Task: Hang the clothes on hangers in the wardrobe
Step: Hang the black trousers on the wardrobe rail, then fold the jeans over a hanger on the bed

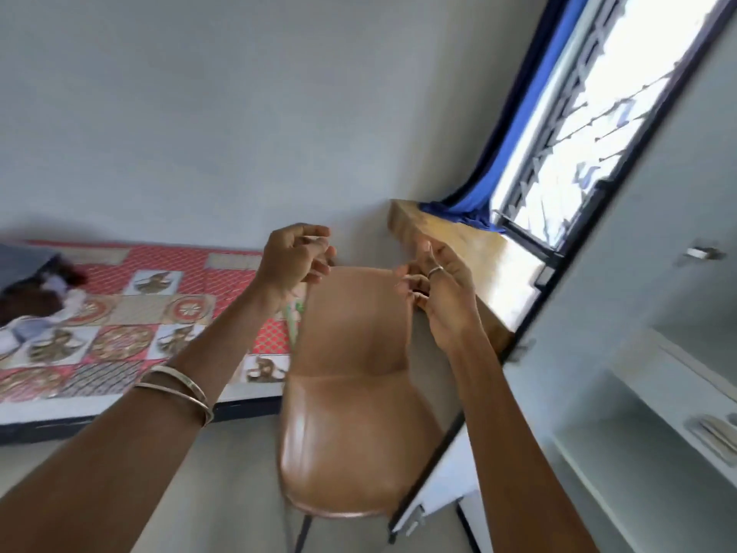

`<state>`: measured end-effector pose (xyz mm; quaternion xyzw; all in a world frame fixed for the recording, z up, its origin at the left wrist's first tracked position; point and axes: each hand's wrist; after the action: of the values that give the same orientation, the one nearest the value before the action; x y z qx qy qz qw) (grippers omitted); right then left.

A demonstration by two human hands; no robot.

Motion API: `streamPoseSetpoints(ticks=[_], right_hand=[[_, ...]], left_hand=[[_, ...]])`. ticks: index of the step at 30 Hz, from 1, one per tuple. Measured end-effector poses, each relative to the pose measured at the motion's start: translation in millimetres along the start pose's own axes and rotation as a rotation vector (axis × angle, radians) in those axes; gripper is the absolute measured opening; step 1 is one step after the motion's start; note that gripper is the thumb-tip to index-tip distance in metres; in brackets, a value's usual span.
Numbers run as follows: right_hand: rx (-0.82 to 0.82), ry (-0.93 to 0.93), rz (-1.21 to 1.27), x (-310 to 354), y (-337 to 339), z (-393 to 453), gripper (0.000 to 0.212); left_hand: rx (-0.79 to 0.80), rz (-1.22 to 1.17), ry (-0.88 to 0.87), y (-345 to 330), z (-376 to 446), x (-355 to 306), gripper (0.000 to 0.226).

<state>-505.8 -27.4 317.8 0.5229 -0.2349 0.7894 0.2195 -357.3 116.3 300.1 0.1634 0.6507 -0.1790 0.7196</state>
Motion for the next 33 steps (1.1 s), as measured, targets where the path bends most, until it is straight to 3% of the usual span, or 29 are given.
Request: streamPoseSetpoints(ticks=[4, 5, 7, 8, 10, 11, 13, 20, 25, 27, 33], right_hand=[[0.148, -0.078, 0.07, -58, -143, 23, 0.015], [0.149, -0.065, 0.078, -58, -144, 27, 0.015], [0.243, -0.16, 0.108, -114, -267, 32, 0.017], [0.237, -0.151, 0.109, -117, -267, 34, 0.017], [0.324, -0.242, 0.131, -156, -353, 30, 0.019], [0.311, -0.245, 0.107, -156, -350, 30, 0.02], [0.364, -0.301, 0.14, -189, -425, 35, 0.021], [0.495, -0.389, 0.092, -254, -554, 59, 0.021], [0.534, -0.474, 0.06, -318, -634, 99, 0.019], [0.607, -0.553, 0.013, -367, -697, 135, 0.02], [0.668, -0.618, -0.077, -422, -797, 198, 0.022]], left_hand=[[-0.182, 0.092, 0.012, 148, 27, 35, 0.016], [-0.19, 0.109, 0.017, 147, 31, 34, 0.015], [-0.357, 0.2, 0.052, 264, 42, 62, 0.016], [-0.361, 0.221, 0.039, 260, 46, 64, 0.016], [-0.438, 0.33, 0.085, 345, 48, 82, 0.011], [-0.431, 0.332, 0.079, 341, 50, 87, 0.011], [-0.502, 0.379, 0.131, 415, 56, 94, 0.019], [-0.656, 0.403, 0.252, 541, 82, 137, 0.044], [-0.661, 0.378, 0.367, 620, 134, 178, 0.049], [-0.725, 0.341, 0.492, 676, 178, 206, 0.051], [-0.824, 0.234, 0.612, 772, 249, 230, 0.047]])
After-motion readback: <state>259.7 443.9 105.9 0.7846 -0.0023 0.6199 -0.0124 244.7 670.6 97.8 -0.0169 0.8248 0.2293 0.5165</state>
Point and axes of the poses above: each hand's wrist, its own z-axis towards the middle knuckle, its own y-axis out of the back of the hand, x = y × z, and after that the axes turned 7 degrees about y, right-handed
